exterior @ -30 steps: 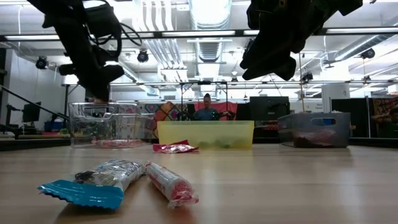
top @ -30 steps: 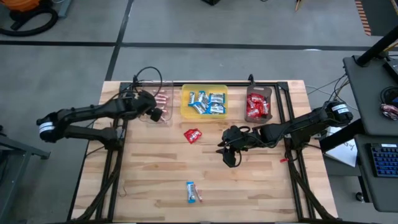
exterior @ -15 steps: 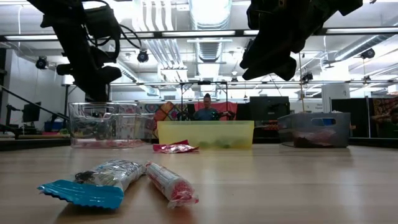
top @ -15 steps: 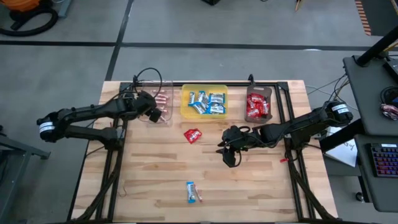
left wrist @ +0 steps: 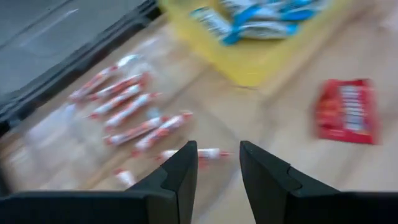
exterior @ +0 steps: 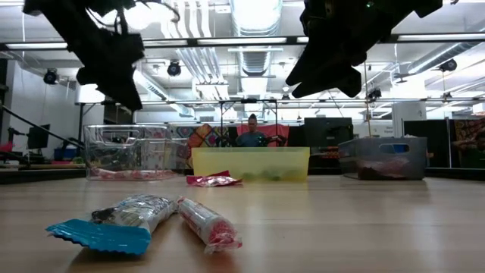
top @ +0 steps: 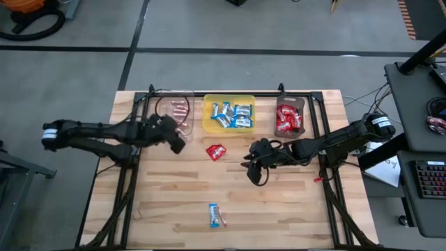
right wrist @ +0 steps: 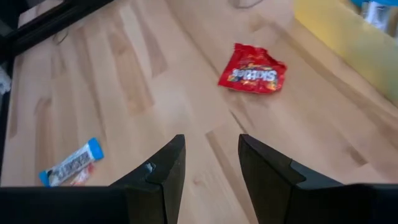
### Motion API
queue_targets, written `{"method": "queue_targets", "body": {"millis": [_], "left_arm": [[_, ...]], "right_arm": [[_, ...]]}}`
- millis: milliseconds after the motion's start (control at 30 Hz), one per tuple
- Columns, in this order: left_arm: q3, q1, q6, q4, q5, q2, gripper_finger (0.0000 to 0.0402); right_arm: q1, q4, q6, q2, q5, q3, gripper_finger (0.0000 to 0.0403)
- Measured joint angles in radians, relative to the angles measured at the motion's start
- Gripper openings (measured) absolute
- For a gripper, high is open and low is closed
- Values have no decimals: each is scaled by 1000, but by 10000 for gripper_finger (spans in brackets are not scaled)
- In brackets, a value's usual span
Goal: Sort candy
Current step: Put the red candy into the black bin
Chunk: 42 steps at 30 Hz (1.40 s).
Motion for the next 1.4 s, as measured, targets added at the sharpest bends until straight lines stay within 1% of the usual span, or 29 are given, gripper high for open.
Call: {"method": "queue_targets", "body": {"millis": [133,267,433,600,733,800,933,1133,1400], "left_arm": [[0,-135,-27,52,-2,-6,105],[0,-266,-41,135,-18,6,105],[-1,-411,-10,259,-83,44,105],[-3,-501,64,367,-115,109,105],[-3,-530,145,444,-118,171,105],[-2,-530,177,483,-118,199,105],[-3,-528,189,503,-125,241,105],[-3,-528,189,512,-132,279,105],[-3,-532,185,507,-132,284,105]], "right_arm": [[0,0,29,1,46,0,141],[0,23,74,40,69,-1,141],[3,74,163,125,44,-2,141],[23,116,266,198,17,2,141],[28,188,312,266,17,8,141],[28,187,323,303,17,28,141],[28,186,329,377,17,85,141],[27,186,282,479,17,192,141],[5,176,193,603,17,340,141]]}}
